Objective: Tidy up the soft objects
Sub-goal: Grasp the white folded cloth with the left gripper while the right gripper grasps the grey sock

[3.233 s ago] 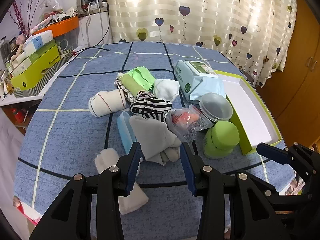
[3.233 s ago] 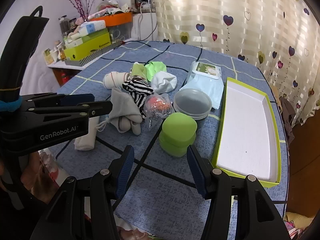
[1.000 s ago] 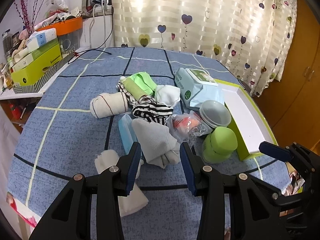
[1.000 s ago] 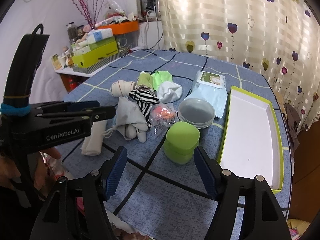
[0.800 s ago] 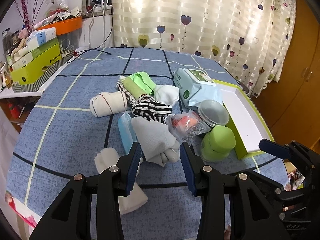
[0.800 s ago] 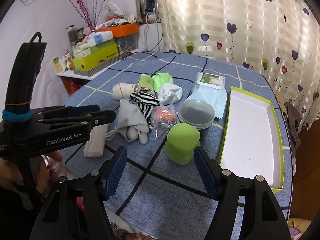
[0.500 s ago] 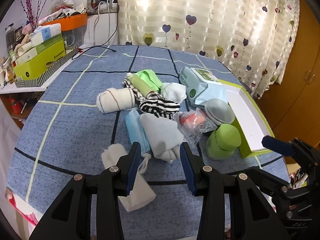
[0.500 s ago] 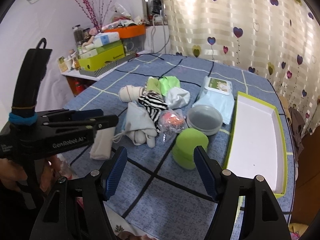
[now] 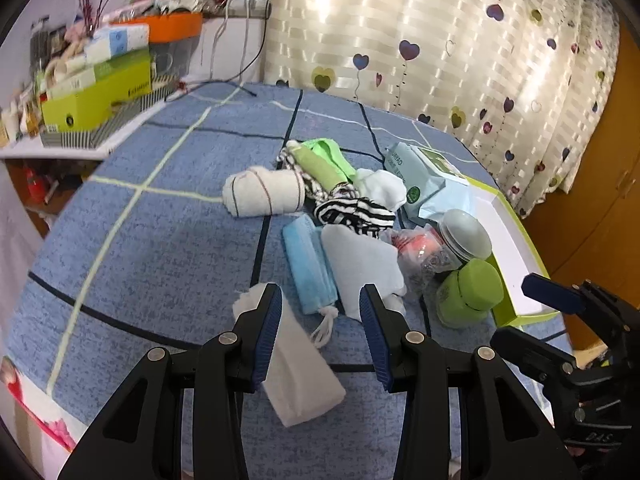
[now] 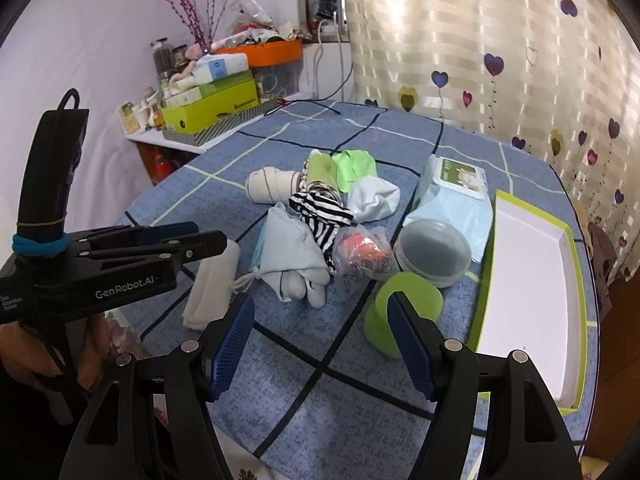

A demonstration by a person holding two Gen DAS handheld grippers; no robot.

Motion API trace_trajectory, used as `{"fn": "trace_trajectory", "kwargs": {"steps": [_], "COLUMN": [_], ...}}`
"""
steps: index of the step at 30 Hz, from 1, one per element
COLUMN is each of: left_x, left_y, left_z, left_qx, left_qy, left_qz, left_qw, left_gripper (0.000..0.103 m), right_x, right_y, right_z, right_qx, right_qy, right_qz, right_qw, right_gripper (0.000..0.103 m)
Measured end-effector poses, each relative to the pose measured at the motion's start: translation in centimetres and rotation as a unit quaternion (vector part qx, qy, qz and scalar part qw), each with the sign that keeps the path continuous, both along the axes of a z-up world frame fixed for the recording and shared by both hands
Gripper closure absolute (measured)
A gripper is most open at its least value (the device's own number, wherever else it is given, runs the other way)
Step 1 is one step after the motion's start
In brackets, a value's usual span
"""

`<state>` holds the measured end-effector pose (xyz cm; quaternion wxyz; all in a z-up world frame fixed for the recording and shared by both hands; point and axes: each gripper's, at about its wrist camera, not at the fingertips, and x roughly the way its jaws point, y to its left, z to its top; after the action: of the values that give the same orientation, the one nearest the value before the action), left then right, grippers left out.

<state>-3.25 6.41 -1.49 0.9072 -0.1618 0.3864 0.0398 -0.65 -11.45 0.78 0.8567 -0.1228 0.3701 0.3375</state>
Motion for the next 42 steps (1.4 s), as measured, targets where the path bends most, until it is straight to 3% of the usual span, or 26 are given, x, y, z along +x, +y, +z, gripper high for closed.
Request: {"fn": "trace_trajectory", "kwargs": {"steps": [15, 18, 21, 25, 29, 42], "left_x": [-0.4, -0.6, -0.7, -0.5, 0.1, 0.1], "left_y": [3.1, 3.2, 3.2, 3.3, 2.7, 1.4], "left_z": [-2.8, -3.3, -4.0, -5.0, -5.4, -5.7], "left_qx": [-0.029, -0.041, -0.048, -0.06, -0.069, -0.081], "left_qy": [0.035, 0.041, 0.051, 0.068, 0.076, 0.095], "left_qz": [0.029, 0.028, 0.027, 0.025, 0.017, 0.016], "left_qw": [0.9985, 0.9979, 0.9972, 0.9956, 0.9946, 0.9921], "left_gripper": [0.059, 0.05, 0.05, 0.05, 0.05, 0.05], "right_x": [2.6, 3.7, 4.8, 6.2, 6.5, 5.5], "right_y": [5.5, 7.0, 8.0, 8.8, 8.3, 6.5], "right_z": [-1.2, -2.3, -3.4, -5.0, -5.2, -3.7], "right_qx": [-0.016, -0.03, -0.044, -0.063, -0.057, -0.034], "right_qy": [0.01, 0.019, 0.029, 0.044, 0.046, 0.029], "right_qz": [0.055, 0.061, 0.062, 0.06, 0.057, 0.055], "right_qw": [0.998, 0.997, 0.997, 0.995, 0.996, 0.997], "right_gripper": [0.037, 0.044, 0.052, 0.07, 0.082, 0.086]}}
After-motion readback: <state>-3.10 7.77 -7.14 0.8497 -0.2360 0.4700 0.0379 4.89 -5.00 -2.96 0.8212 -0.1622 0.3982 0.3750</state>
